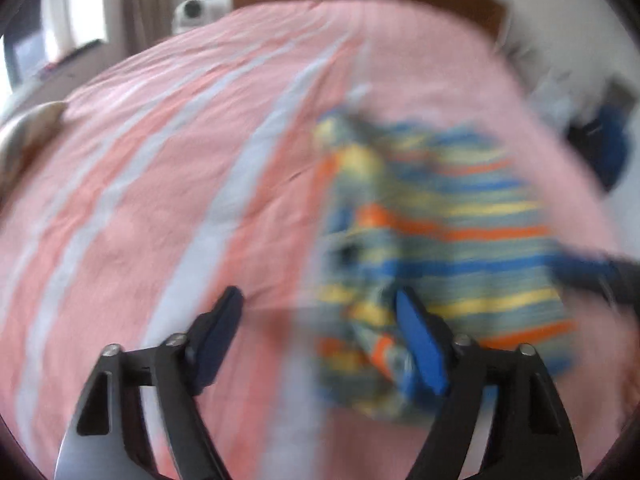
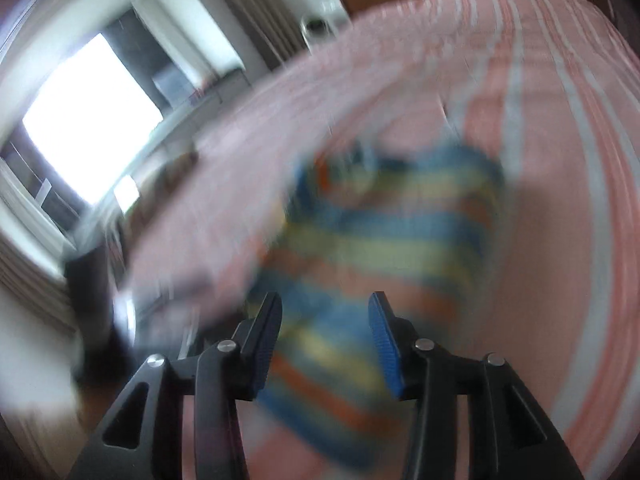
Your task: Fold small clothes
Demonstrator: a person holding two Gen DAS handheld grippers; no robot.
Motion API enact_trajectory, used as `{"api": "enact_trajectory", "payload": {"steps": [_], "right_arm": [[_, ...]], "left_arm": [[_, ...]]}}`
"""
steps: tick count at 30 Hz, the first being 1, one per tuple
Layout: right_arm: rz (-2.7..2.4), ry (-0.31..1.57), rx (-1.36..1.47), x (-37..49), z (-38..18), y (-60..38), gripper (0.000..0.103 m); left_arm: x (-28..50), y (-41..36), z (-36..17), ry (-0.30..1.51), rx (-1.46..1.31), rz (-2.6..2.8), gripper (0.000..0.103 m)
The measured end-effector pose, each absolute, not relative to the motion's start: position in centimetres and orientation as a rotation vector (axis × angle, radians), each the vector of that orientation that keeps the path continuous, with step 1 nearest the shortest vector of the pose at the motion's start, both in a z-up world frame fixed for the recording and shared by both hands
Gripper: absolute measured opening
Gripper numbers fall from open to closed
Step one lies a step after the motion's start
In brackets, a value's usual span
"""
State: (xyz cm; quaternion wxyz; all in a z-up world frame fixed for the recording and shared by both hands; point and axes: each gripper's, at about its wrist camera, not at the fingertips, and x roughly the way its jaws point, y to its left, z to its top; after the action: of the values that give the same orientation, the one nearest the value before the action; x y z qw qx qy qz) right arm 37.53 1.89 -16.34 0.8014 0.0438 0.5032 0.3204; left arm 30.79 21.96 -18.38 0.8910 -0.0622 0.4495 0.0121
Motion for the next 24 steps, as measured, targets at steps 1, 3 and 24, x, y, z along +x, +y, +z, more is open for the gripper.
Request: {"api": "enact_trajectory", "payload": {"steps": [1, 3, 24], "right_arm": [[0.636, 1.162, 0.03, 36.5, -18.6, 1.5, 0.047], [0.572, 1.165, 0.007, 34.6, -19.9, 0.1, 0.047], [-0.093, 0.985, 0.109, 30.1, -22.2, -15.3, 0.103]], "left_arm": [[30.7, 22.6, -18.7, 0.936, -0.152, 0.005, 0.081], [29.5, 23.5, -17.9, 0.931, -0.166, 0.026, 0.082], [29.7, 26.3, -20.4, 0.898, -0.012, -0.013, 0.103]]}}
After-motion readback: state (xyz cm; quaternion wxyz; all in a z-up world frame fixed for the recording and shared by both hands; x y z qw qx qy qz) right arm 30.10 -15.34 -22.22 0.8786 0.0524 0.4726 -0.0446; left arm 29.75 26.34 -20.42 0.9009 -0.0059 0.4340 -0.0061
